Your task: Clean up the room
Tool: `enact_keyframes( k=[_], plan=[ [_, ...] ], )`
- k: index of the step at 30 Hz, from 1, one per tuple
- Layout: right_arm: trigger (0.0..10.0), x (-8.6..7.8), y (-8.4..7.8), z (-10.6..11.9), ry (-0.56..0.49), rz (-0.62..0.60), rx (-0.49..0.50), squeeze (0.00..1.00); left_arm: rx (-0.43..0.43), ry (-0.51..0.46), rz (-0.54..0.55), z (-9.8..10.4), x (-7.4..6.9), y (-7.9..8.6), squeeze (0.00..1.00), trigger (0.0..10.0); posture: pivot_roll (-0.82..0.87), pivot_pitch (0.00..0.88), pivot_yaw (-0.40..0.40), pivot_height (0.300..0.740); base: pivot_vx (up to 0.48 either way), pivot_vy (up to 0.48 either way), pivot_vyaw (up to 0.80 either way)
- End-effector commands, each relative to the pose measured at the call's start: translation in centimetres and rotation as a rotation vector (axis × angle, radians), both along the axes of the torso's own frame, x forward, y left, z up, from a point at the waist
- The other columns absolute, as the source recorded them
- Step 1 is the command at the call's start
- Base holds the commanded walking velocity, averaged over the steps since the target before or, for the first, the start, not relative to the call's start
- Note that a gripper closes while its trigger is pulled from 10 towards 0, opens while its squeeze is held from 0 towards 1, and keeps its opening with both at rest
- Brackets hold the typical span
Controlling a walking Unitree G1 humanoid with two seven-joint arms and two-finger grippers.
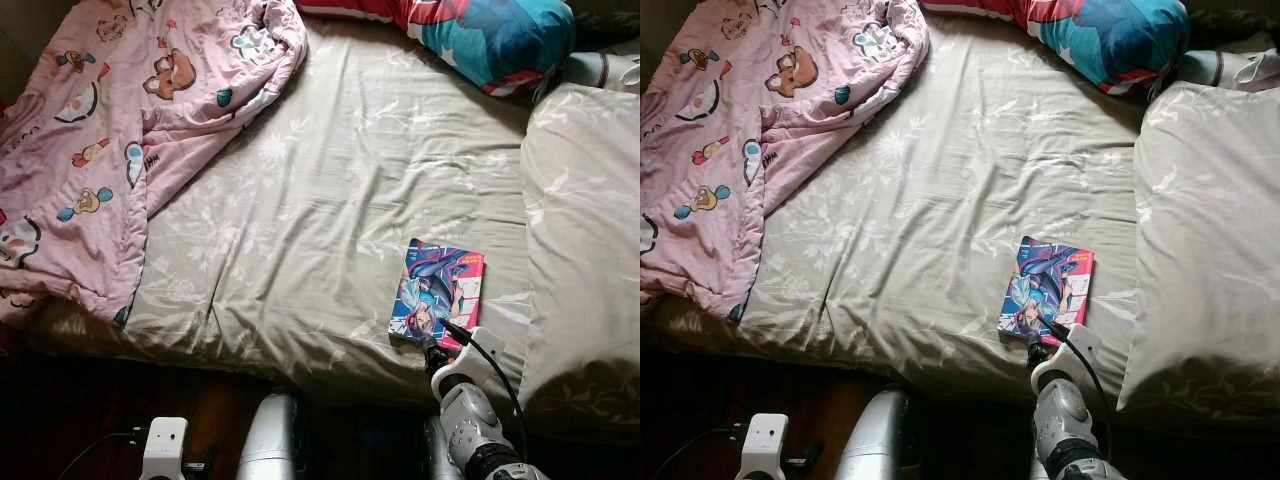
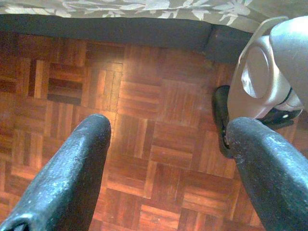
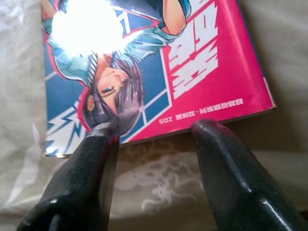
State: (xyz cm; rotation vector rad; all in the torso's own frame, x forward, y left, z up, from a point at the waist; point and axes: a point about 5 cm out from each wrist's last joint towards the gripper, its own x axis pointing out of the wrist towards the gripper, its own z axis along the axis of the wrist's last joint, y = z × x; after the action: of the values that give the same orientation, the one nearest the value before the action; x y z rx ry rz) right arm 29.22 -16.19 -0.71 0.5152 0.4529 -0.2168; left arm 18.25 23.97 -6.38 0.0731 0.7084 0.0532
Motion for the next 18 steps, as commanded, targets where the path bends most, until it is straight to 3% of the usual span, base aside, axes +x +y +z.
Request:
enact_keyframes(
  k=[1, 18],
  plan=[
    [10.0, -0.54, 0.28, -0.62, 0.035, -0.006, 0.009, 0.00, 0.017, 0.057, 0.021, -0.61, -1.68, 0.99, 0.00, 10.0, 0.13, 0.292, 0.162, 0.637, 0.000, 0.000, 0.00],
    [10.0, -0.75, -0.63, -0.57, 0.018, -0.037, -0.042, 0.00, 0.014, 0.065, 0.030, -0.66, -1.59, 0.89, 0.00, 10.0, 0.11, 0.286, 0.154, 0.637, 0.000, 0.000, 0.00]
  ],
)
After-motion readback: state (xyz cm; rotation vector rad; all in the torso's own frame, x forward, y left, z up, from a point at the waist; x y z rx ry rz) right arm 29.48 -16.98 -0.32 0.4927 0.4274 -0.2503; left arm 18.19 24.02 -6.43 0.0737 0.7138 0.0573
